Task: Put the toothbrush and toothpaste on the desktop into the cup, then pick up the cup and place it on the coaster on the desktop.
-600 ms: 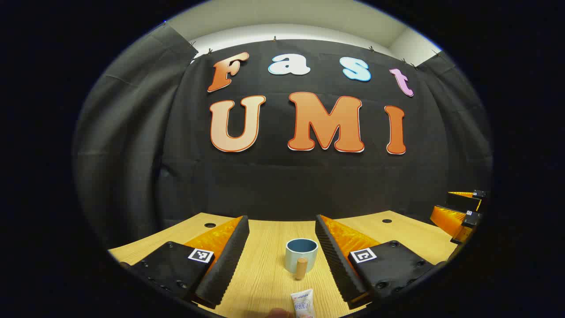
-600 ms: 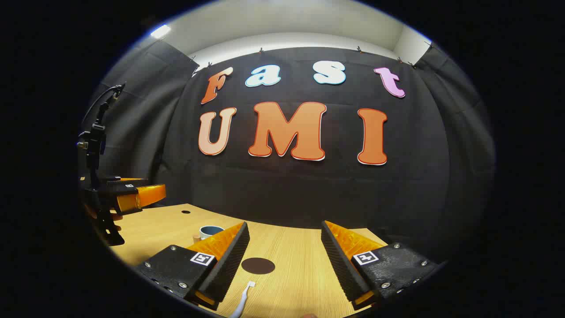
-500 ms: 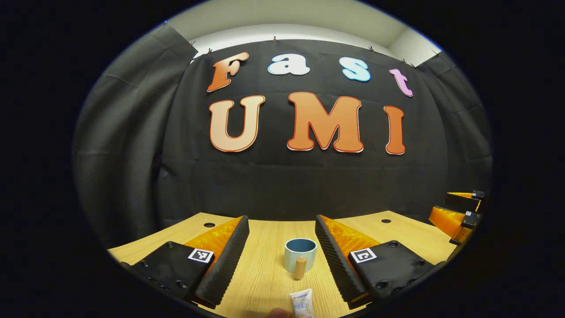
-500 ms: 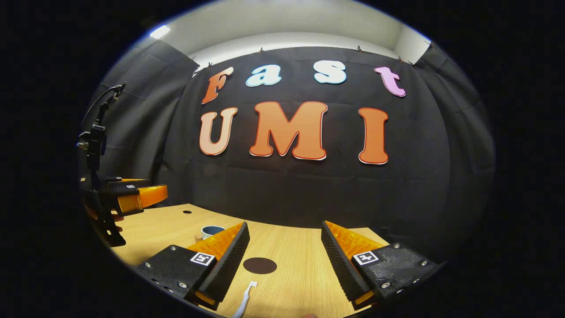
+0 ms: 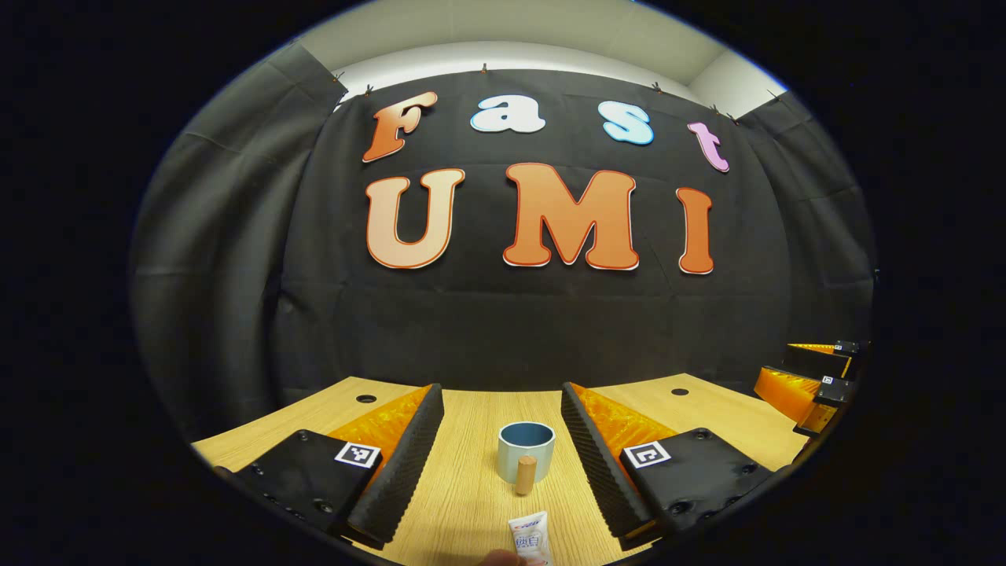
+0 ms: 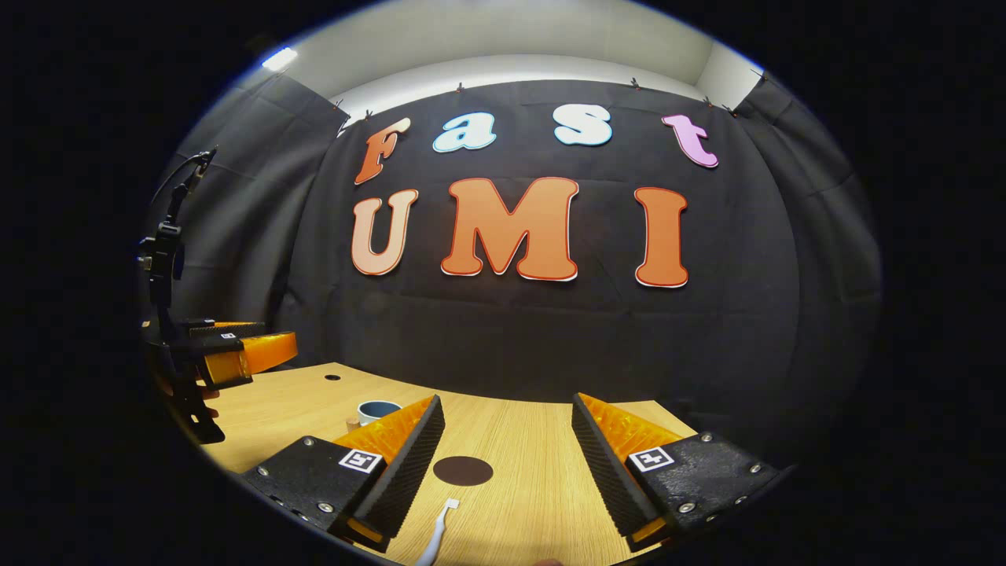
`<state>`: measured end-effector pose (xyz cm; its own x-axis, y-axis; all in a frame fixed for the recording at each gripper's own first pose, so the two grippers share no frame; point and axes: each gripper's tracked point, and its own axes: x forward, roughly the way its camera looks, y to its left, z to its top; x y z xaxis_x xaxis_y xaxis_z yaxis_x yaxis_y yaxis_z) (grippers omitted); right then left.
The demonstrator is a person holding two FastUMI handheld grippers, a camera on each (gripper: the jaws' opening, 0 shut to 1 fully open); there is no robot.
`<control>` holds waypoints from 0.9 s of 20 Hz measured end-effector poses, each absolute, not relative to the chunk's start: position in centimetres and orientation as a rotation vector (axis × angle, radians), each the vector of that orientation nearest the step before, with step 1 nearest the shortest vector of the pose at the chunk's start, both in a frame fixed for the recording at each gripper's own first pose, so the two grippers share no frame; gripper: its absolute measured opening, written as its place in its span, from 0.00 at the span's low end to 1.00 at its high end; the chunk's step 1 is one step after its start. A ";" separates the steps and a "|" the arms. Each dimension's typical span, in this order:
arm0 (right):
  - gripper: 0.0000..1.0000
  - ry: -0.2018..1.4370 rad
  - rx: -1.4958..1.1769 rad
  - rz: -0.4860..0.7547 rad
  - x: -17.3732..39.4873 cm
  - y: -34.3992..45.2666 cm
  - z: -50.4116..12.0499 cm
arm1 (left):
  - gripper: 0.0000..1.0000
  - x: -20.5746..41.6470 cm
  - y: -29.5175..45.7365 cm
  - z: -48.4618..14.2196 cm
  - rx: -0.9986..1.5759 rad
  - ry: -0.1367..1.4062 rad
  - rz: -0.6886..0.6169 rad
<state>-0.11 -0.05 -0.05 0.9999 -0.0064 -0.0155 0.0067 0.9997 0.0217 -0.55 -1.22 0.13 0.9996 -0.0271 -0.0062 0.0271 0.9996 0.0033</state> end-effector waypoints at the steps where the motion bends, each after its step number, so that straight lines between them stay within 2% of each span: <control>1: 0.98 0.016 0.022 -0.005 -0.1 0.0 0.0 | 0.97 -0.6 -1.3 0.2 0.006 0.007 -0.029; 3: 1.00 0.022 0.018 -0.006 0.0 0.2 0.1 | 0.97 -0.6 -1.6 0.1 0.012 0.016 -0.034; 8: 0.98 0.078 0.030 0.019 0.2 0.6 -0.7 | 0.97 -0.6 -2.4 -1.0 0.025 0.077 -0.057; 14: 0.98 0.258 0.048 0.044 0.6 0.9 -3.9 | 0.97 -0.6 -4.0 -3.8 0.050 0.215 -0.117; 18: 0.97 0.413 0.052 0.103 -0.1 2.1 -7.1 | 0.98 -0.4 -3.9 -5.9 0.049 0.324 -0.127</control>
